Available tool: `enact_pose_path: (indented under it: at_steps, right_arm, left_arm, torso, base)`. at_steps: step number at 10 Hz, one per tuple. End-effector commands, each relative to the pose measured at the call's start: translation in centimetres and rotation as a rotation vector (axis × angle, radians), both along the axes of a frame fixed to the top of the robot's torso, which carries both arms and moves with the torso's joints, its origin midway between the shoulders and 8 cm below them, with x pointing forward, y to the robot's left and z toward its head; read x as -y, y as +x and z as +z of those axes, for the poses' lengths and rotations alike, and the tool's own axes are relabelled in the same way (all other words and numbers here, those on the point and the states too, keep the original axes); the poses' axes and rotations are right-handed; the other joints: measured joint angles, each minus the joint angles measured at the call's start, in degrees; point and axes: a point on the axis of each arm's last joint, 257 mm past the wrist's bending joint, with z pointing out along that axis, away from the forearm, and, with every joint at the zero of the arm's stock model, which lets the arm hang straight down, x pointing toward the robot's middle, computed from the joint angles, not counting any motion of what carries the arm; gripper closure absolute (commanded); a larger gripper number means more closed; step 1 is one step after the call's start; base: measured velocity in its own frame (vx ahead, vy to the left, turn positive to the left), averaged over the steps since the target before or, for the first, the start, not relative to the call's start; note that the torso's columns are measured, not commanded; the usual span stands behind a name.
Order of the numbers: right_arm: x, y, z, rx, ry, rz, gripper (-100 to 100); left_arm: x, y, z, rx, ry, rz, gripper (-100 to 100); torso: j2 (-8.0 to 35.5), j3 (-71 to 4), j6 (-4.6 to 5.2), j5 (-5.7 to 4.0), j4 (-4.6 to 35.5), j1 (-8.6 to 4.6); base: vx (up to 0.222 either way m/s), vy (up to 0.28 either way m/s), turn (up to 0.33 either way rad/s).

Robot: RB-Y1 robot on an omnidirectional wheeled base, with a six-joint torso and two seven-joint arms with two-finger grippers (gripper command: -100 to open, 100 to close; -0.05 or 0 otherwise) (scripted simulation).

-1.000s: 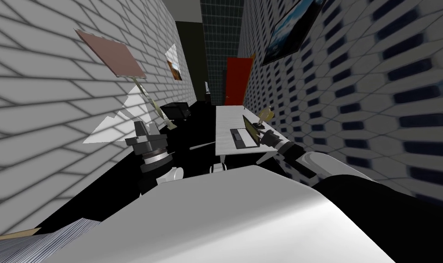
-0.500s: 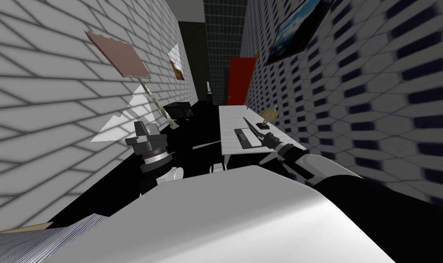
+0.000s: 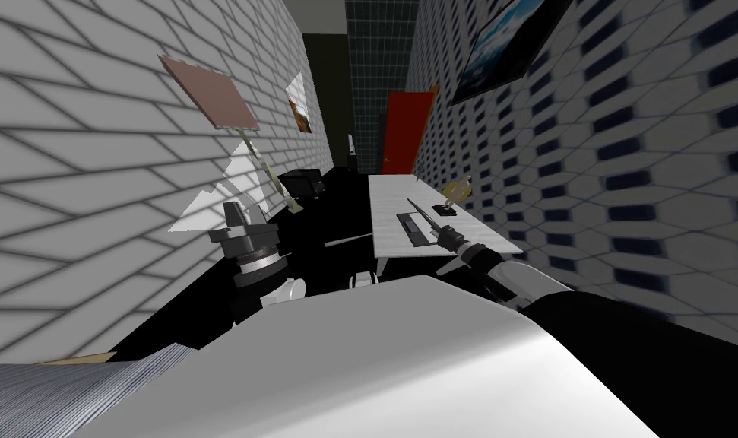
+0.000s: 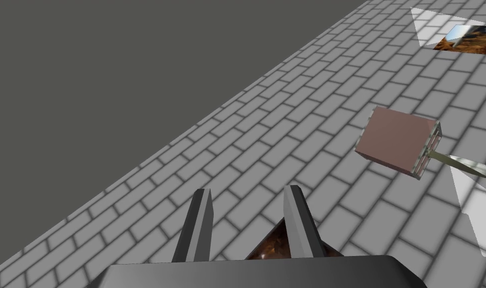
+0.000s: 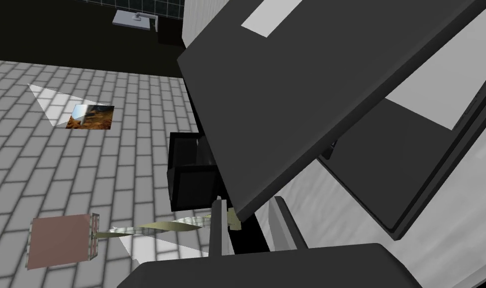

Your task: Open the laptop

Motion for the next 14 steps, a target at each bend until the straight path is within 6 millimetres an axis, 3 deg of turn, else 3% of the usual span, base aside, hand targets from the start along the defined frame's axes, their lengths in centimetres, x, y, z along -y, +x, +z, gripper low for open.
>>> enact_pose_path:
  at_steps: [1, 4, 5, 8, 10, 13, 14]
  right_arm:
    - [1.5, -0.3, -2.1, -0.011, -0.107, -0.025, 100]
    - [2.6, -0.7, -3.9, -0.025, -0.191, -0.040, 100]
    - [2.1, -0.5, -2.2, -0.019, -0.163, -0.020, -100]
    - [1.7, -0.4, 0.0, -0.015, -0.164, 0.014, -100]
    - [1.2, -0.3, 1.6, -0.014, -0.164, 0.044, -100]
    - [1.0, -0.4, 1.9, -0.016, -0.166, 0.055, -100]
    - [1.0, -0.3, 2.0, -0.015, -0.165, 0.055, 0]
  left_arm:
    - [0.0, 0.0, 0.0, 0.000, 0.000, 0.000, 0]
    - [0.0, 0.0, 0.0, 0.000, 0.000, 0.000, 0]
    - [0.0, 0.0, 0.0, 0.000, 0.000, 0.000, 0]
    - [0.0, 0.0, 0.0, 0.000, 0.000, 0.000, 0]
    - [0.0, 0.0, 0.0, 0.000, 0.000, 0.000, 0]
    - [0.0, 0.0, 0.0, 0.000, 0.000, 0.000, 0]
    - [0.0, 0.0, 0.0, 0.000, 0.000, 0.000, 0]
  torso:
    - [0.0, 0.0, -0.03, 0.05, 0.0, 0.20]
    - [-0.1, -0.1, -0.02, -0.08, -0.1, -0.16]
    - [-0.1, -0.1, -0.02, -0.08, -0.1, -0.11]
    - [-0.3, -0.2, 0.14, -0.28, -0.2, -0.57]
    - [-0.2, -0.1, -0.02, -0.10, -0.1, -0.16]
    - [0.0, 0.0, -0.03, -0.05, 0.0, -0.04]
    - [-0.1, 0.0, -0.03, -0.08, 0.0, -0.12]
  base:
    - [-0.012, 0.114, 0.084]
    - [-0.011, 0.059, 0.050]
    - [0.003, 0.011, -0.036]
    - [0.043, 0.008, -0.143]
    - [0.049, 0.013, -0.114]
    - [0.008, 0.012, -0.035]
    - [0.000, 0.000, 0.000]
